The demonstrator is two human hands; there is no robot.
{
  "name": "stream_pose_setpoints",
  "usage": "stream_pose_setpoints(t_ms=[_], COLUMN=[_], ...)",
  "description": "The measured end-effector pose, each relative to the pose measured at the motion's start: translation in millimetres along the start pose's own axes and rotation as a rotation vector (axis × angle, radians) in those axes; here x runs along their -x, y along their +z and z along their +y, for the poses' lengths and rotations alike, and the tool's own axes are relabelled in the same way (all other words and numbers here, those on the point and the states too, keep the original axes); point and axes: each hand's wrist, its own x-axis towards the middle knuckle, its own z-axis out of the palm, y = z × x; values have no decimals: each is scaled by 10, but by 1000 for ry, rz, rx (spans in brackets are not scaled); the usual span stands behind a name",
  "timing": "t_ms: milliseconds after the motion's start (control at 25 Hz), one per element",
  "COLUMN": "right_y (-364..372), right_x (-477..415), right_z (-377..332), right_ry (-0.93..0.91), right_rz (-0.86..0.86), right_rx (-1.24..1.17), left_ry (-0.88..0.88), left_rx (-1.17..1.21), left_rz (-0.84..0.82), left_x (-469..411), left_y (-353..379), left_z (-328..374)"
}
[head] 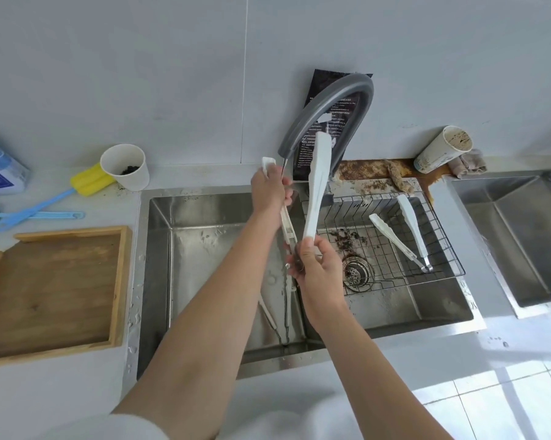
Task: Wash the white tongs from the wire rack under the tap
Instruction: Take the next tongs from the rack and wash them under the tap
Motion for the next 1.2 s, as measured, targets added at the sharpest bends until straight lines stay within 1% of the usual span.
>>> stream_pose_setpoints(t_ms=[120, 240, 320, 400, 480, 520, 600, 720, 760, 880, 1000, 1040, 1120, 1200], right_y=[33, -24, -54, -31, 11, 28, 1, -57, -71, -47, 2, 9, -13, -40], right_x=[-64, -65, -15, 27, 20, -3, -72, -84, -55, 29, 5, -22, -77, -101], right_z=[-74, -66, -31, 17, 2, -24, -95, -94, -63, 42, -7, -36, -106, -128], right_ry=[-7, -10, 2, -2, -5, -6, -21, -49, -40, -22, -33, -44, -60, -62], right_rz=[51, 36, 9, -13, -16, -5, 23, 10, -1, -27, -21, -6, 15, 12], right_rx=[-57, -41, 0, 29, 29, 1, -54, -39, -7, 45, 40, 25, -3, -2], left_ry=[54, 36, 27, 54, 89, 104, 128, 64, 42, 53, 68, 75, 100, 76], left_rx=[-116, -110, -96, -79, -83, -109, -145, -62, -47, -42, -22, -41, -80, -86], left_rz=[-56, -127, -86, 11, 46, 25, -69, -157, -141, -7, 50, 36, -71, -158], left_x=[164, 254, 150, 2, -30, 26, 207, 340, 310, 70, 11, 58, 234, 377], left_y=[101, 95, 29, -28, -5, 26, 106, 90, 69, -15, -18, 5, 65, 74], left_z=[-153, -281, -190, -41, 25, 17, -127, -284, -254, -6, 115, 79, -111, -239])
